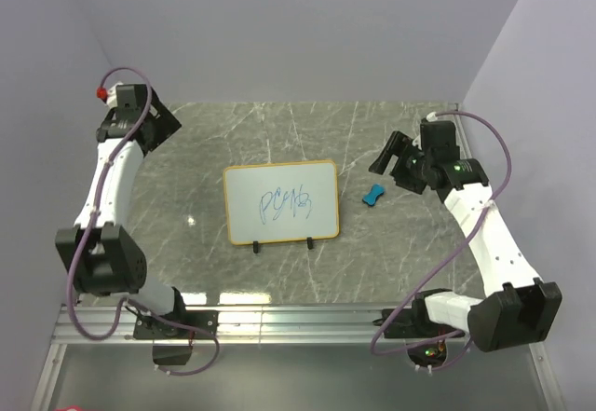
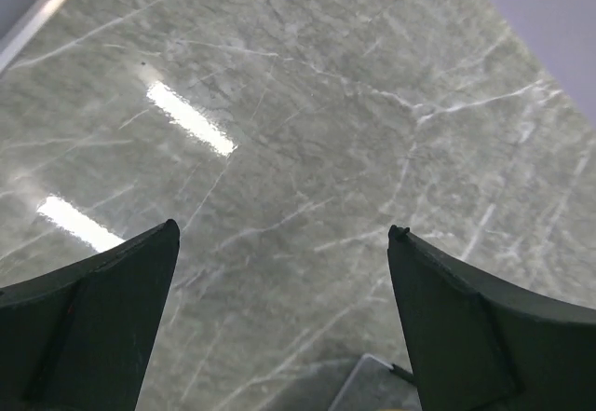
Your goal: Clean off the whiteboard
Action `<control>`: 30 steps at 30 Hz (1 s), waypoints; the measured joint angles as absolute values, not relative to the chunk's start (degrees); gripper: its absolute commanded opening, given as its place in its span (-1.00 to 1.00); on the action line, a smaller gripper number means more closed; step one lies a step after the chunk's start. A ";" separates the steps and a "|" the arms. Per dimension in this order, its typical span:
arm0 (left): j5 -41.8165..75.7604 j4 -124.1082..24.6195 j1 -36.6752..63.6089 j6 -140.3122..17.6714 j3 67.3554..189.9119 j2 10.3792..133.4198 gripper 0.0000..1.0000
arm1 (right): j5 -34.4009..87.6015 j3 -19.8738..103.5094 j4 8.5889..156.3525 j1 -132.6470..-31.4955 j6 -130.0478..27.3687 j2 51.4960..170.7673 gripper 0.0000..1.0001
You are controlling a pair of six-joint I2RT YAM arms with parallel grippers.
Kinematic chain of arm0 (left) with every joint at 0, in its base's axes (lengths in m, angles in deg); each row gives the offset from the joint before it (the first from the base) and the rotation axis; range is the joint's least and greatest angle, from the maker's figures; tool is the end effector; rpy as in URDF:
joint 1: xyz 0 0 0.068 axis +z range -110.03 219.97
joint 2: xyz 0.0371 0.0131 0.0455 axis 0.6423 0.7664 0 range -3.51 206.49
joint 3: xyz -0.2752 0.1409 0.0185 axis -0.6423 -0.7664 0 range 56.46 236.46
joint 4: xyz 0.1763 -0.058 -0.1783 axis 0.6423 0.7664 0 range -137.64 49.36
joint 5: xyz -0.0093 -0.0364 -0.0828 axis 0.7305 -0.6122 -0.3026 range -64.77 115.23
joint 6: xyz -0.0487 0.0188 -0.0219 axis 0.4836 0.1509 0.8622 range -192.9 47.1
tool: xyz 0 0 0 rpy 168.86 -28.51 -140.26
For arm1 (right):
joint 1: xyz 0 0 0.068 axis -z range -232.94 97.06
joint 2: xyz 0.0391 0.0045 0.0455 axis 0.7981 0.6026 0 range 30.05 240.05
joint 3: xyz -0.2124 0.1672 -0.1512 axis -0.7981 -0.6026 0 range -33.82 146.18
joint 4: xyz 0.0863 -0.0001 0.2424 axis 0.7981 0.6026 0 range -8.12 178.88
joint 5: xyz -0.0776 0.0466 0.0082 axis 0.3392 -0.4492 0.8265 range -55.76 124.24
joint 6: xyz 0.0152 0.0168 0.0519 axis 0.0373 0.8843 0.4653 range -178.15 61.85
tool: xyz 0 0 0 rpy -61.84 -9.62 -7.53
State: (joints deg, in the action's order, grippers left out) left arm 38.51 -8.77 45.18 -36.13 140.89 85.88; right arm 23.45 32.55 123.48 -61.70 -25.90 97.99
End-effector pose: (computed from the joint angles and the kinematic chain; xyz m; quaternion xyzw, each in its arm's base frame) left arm 0.3407 0.0402 0.3766 -0.3697 0.8369 -0.0035 0.4037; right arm 0.2272 0.0426 0.3695 0.1494 0.9021 0.2194 0.3403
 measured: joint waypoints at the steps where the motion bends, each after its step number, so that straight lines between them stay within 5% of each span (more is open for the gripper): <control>1: 38.55 -7.98 45.18 -35.82 140.80 84.26 0.99 | 23.74 32.79 123.87 -61.70 -26.30 98.52 0.81; 8: 33.83 -7.24 45.03 -33.94 132.06 72.33 0.99 | 25.12 39.44 127.92 -61.68 -26.89 106.89 0.82; 13: 27.43 -7.59 42.18 -32.28 124.04 69.20 0.80 | 26.12 41.82 129.95 -61.68 -25.47 114.32 0.76; 30: 26.58 -5.71 29.01 -34.53 122.40 57.31 0.79 | 28.64 50.65 133.86 -61.70 -17.69 145.23 0.62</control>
State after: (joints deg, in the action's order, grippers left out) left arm 26.58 -5.71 29.01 -34.53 122.40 57.31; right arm 28.64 50.65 133.86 -61.70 -17.69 145.23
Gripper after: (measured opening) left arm 0.897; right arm 0.817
